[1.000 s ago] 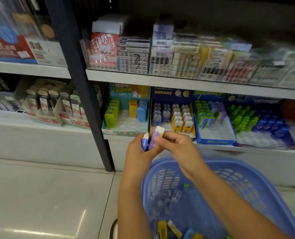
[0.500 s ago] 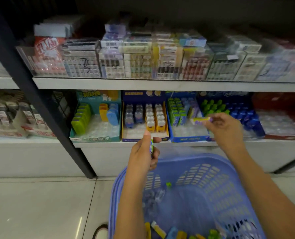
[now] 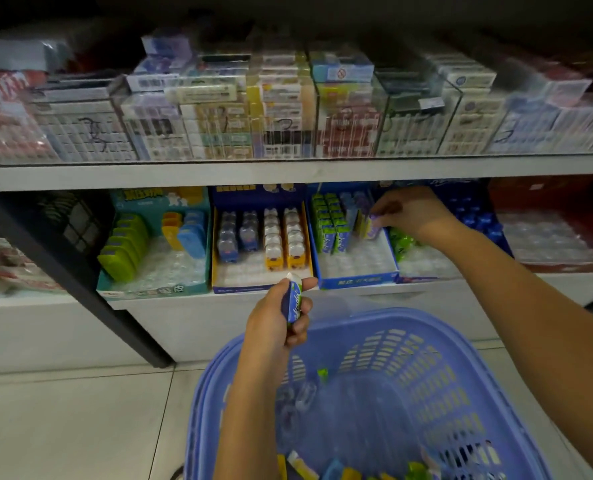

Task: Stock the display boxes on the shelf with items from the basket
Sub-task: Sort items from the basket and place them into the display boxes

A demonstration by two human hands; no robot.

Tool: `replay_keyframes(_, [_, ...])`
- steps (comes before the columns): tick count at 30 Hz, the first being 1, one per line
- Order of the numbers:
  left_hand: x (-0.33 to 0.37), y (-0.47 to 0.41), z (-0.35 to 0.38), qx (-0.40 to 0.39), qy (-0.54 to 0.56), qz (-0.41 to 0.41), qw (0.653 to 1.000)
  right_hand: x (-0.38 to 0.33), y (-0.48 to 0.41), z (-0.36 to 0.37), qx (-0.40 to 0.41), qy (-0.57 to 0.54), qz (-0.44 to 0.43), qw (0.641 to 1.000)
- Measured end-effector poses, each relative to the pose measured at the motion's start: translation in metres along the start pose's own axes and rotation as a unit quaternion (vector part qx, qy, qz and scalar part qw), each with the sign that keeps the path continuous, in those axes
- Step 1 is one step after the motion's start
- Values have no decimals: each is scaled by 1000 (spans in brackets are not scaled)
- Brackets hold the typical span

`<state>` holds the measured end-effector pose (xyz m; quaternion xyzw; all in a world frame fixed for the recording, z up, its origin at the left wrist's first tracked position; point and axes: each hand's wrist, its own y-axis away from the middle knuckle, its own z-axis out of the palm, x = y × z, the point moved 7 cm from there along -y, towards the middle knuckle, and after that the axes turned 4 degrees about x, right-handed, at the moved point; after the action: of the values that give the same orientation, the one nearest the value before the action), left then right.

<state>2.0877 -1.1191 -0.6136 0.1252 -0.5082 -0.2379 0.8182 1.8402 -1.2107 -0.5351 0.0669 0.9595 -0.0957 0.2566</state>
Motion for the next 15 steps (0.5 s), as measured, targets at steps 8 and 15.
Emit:
replay_keyframes(8, [-1,-2,3,-47,130,-16,990,-6,3,6,26,10,-16,999])
replay_keyframes(15, [10,1,-8,-28,99,44,994,-20,32,4,72,-46,31,996])
